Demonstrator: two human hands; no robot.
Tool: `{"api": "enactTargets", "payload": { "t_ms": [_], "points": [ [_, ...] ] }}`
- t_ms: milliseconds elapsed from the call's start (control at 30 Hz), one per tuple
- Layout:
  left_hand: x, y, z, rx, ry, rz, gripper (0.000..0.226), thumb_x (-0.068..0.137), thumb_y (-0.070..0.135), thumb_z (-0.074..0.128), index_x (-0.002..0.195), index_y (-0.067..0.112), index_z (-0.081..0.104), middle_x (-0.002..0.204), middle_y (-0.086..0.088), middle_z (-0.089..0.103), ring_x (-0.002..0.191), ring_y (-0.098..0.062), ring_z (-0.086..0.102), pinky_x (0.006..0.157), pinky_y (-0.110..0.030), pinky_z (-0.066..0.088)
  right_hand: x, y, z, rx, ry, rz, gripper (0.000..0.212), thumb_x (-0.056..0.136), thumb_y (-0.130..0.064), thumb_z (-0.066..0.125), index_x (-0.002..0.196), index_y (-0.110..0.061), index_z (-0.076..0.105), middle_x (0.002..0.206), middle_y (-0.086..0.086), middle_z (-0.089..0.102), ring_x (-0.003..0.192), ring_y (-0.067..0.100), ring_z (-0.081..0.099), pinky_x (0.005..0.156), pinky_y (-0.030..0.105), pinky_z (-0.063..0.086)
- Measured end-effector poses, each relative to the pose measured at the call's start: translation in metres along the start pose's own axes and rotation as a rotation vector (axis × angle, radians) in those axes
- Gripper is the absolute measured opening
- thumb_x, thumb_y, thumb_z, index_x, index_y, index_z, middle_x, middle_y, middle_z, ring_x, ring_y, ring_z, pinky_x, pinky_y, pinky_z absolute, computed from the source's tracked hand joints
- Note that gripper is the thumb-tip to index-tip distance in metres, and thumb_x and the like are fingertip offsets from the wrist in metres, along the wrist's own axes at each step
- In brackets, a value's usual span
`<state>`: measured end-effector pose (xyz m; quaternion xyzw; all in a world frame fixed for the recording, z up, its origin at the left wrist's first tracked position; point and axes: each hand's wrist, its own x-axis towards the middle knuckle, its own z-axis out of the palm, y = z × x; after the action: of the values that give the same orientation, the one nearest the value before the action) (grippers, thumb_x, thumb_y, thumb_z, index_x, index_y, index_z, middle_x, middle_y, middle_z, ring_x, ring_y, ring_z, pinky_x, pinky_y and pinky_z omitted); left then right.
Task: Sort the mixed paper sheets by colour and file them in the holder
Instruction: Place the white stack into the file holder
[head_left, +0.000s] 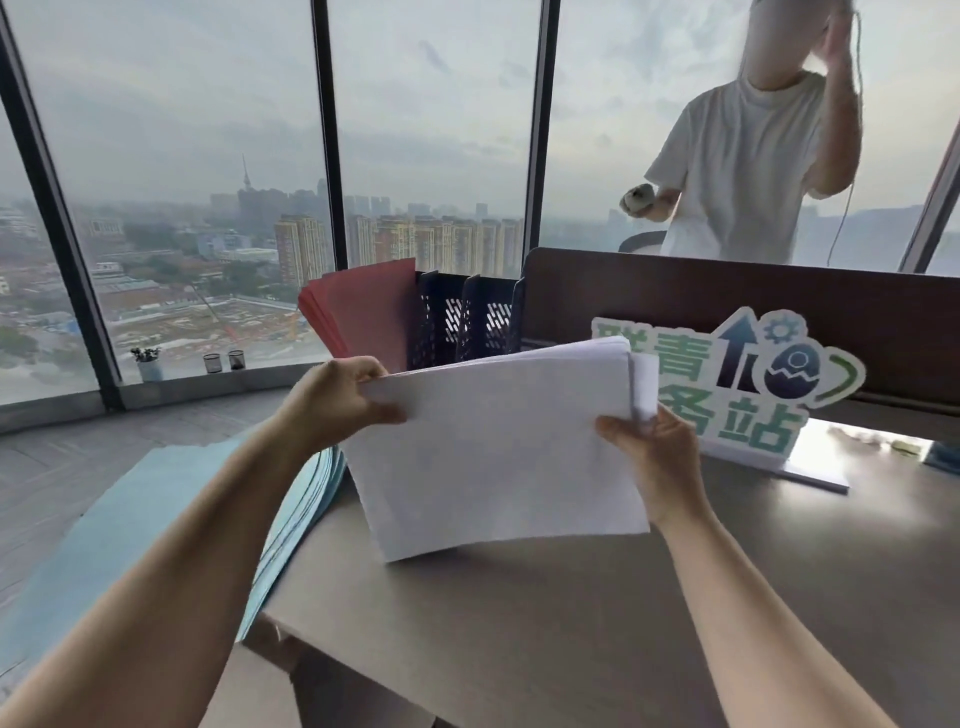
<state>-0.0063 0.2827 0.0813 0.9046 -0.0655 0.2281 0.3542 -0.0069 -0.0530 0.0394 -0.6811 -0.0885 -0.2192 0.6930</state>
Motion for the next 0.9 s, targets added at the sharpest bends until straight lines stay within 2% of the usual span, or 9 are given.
{"api": "enactTargets", "payload": {
  "t_ms": [133, 233, 300, 400, 500, 667, 767, 800, 900],
  "points": [
    [-0.013, -0.013, 0.01, -0.72, 0.016, -0.154, 0.062, 0.039, 0.018, 0.093, 0.096, 0.016, 0.069, 0.081, 0.0, 0.07, 0.065, -0.008, 0.065, 0.058, -0.02, 0.054, -0.001, 0.01, -0.007, 0.103, 0.045, 0.024, 0.017, 0.077, -0.001, 0.077, 0.09, -0.011, 0.074, 0.086, 0.004, 0.077, 0.079, 0.025, 0.072, 0.077, 0.047, 0.06],
    [-0.02, -0.007, 0.033, -0.918, 0.072, -0.138, 0.037, 0.052, 0.011, 0.089, 0.087, 0.014, 0.076, 0.084, -0.002, 0.076, 0.072, -0.013, 0.07, 0.065, -0.025, 0.056, -0.001, 0.01, -0.01, 0.151, 0.04, -0.029, 0.018, 0.081, -0.002, 0.074, 0.097, -0.011, 0.074, 0.094, 0.008, 0.077, 0.087, 0.028, 0.073, 0.077, 0.041, 0.059],
    [-0.023, -0.004, 0.049, -0.94, 0.16, -0.182, 0.026, 0.066, 0.008, 0.081, 0.091, 0.011, 0.075, 0.088, -0.008, 0.075, 0.074, -0.02, 0.069, 0.069, -0.033, 0.057, -0.004, 0.017, -0.015, 0.138, -0.021, -0.025, 0.021, 0.083, -0.005, 0.072, 0.103, -0.007, 0.072, 0.097, 0.01, 0.076, 0.089, 0.028, 0.072, 0.077, 0.038, 0.059],
    [-0.034, -0.01, 0.072, -0.934, 0.162, -0.273, 0.054, 0.055, 0.024, 0.086, 0.104, 0.01, 0.069, 0.099, -0.018, 0.073, 0.082, -0.027, 0.068, 0.079, -0.043, 0.057, -0.015, 0.033, -0.025, 0.156, -0.119, 0.036, 0.027, 0.078, -0.009, 0.07, 0.105, -0.009, 0.068, 0.095, 0.005, 0.076, 0.086, 0.022, 0.073, 0.067, 0.031, 0.057],
    [-0.043, -0.014, 0.088, -0.931, 0.148, -0.293, 0.068, 0.05, 0.026, 0.087, 0.112, 0.008, 0.065, 0.104, -0.02, 0.071, 0.087, -0.028, 0.068, 0.077, -0.038, 0.058, -0.012, 0.035, -0.029, 0.202, -0.047, 0.001, 0.033, 0.083, -0.006, 0.068, 0.113, -0.012, 0.059, 0.097, 0.001, 0.074, 0.087, 0.019, 0.071, 0.066, 0.028, 0.057],
    [-0.04, -0.008, 0.092, -0.973, 0.202, -0.264, 0.049, 0.067, 0.007, 0.08, 0.112, 0.004, 0.062, 0.102, -0.018, 0.07, 0.081, -0.023, 0.067, 0.068, -0.028, 0.057, 0.001, 0.026, -0.017, 0.164, -0.043, -0.054, 0.036, 0.092, -0.002, 0.062, 0.125, -0.012, 0.054, 0.114, 0.009, 0.068, 0.1, 0.023, 0.068, 0.085, 0.044, 0.056],
    [-0.042, -0.011, 0.091, -0.973, 0.188, -0.241, 0.049, 0.068, 0.007, 0.079, 0.114, 0.0, 0.063, 0.104, -0.02, 0.07, 0.083, -0.024, 0.067, 0.067, -0.026, 0.057, -0.003, 0.03, -0.018, 0.112, -0.049, -0.022, 0.036, 0.089, -0.018, 0.065, 0.124, -0.018, 0.056, 0.116, 0.004, 0.068, 0.105, 0.02, 0.066, 0.095, 0.053, 0.052],
    [-0.043, -0.012, 0.091, -0.966, 0.187, -0.239, 0.051, 0.066, 0.013, 0.079, 0.113, 0.001, 0.064, 0.103, -0.019, 0.07, 0.084, -0.025, 0.067, 0.066, -0.026, 0.056, -0.004, 0.031, -0.017, 0.069, -0.04, -0.047, 0.042, 0.086, -0.023, 0.066, 0.126, -0.022, 0.054, 0.12, 0.001, 0.065, 0.109, 0.014, 0.063, 0.1, 0.048, 0.05],
    [-0.042, -0.008, 0.088, -0.961, 0.224, -0.22, 0.062, 0.058, 0.022, 0.084, 0.114, 0.009, 0.062, 0.1, -0.014, 0.071, 0.087, -0.026, 0.066, 0.066, -0.026, 0.056, -0.001, 0.019, -0.013, -0.118, 0.041, -0.206, 0.068, 0.087, -0.024, 0.068, 0.144, -0.038, 0.032, 0.143, -0.009, 0.043, 0.121, -0.015, 0.04, 0.101, 0.012, 0.032]
  ]
}}
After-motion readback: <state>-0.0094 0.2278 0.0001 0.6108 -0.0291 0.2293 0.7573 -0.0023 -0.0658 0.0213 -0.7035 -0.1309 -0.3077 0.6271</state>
